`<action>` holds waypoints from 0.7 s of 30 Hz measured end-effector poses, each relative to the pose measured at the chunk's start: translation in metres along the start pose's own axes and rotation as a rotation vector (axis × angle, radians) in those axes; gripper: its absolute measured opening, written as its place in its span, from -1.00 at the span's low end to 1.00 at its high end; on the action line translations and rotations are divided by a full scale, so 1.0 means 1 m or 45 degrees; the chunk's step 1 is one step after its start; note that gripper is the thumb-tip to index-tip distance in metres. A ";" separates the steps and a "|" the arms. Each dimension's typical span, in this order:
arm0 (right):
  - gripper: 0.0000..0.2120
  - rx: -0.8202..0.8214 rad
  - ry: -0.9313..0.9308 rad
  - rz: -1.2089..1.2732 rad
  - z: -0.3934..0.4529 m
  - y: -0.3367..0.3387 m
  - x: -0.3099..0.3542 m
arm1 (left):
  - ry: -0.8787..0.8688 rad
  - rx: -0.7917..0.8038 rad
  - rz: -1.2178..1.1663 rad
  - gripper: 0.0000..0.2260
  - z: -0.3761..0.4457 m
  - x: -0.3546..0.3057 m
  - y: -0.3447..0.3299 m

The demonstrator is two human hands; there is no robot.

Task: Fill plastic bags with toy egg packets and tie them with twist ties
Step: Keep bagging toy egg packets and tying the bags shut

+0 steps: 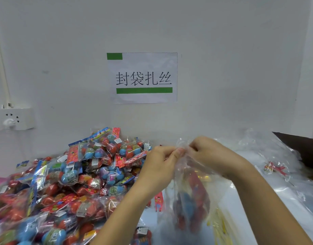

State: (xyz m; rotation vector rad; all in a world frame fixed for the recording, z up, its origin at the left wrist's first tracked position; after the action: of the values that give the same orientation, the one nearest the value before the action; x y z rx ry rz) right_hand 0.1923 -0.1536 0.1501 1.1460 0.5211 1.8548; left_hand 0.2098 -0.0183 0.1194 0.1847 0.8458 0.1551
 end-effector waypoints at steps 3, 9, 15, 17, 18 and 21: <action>-0.64 -0.078 -0.043 0.224 -0.002 0.015 -0.003 | 0.012 -0.084 0.038 -0.63 0.002 0.004 0.006; -0.89 -0.344 -0.076 0.368 0.001 0.038 -0.026 | 0.136 -0.219 0.057 -0.62 0.011 0.026 0.023; -0.73 0.258 -0.273 -0.222 -0.008 0.005 -0.056 | 0.128 -0.150 0.079 -0.58 0.011 0.031 0.025; -0.79 0.006 -0.219 -0.049 -0.001 0.016 -0.049 | 0.115 -0.211 0.006 -0.63 0.016 0.024 0.033; -0.81 -0.200 -0.195 0.082 0.003 0.026 -0.044 | 0.085 -0.309 -0.053 -0.64 0.019 0.019 0.042; -0.88 -0.470 -0.229 0.351 0.008 0.035 -0.040 | -0.052 -0.401 0.161 -0.60 0.026 0.015 0.066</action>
State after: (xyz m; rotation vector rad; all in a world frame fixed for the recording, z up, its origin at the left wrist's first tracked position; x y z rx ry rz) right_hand 0.1910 -0.2064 0.1585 1.1563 -0.0869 1.9503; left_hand 0.2349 0.0463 0.1395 -0.0543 0.7581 0.3982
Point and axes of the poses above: each hand's wrist, its own z-axis towards the middle knuckle, its own y-axis out of the back of the hand, x = y × z, the point moved 5 cm from there along z, towards the middle knuckle, and after that the axes turned 13 degrees about -x, right-handed, at the moved point
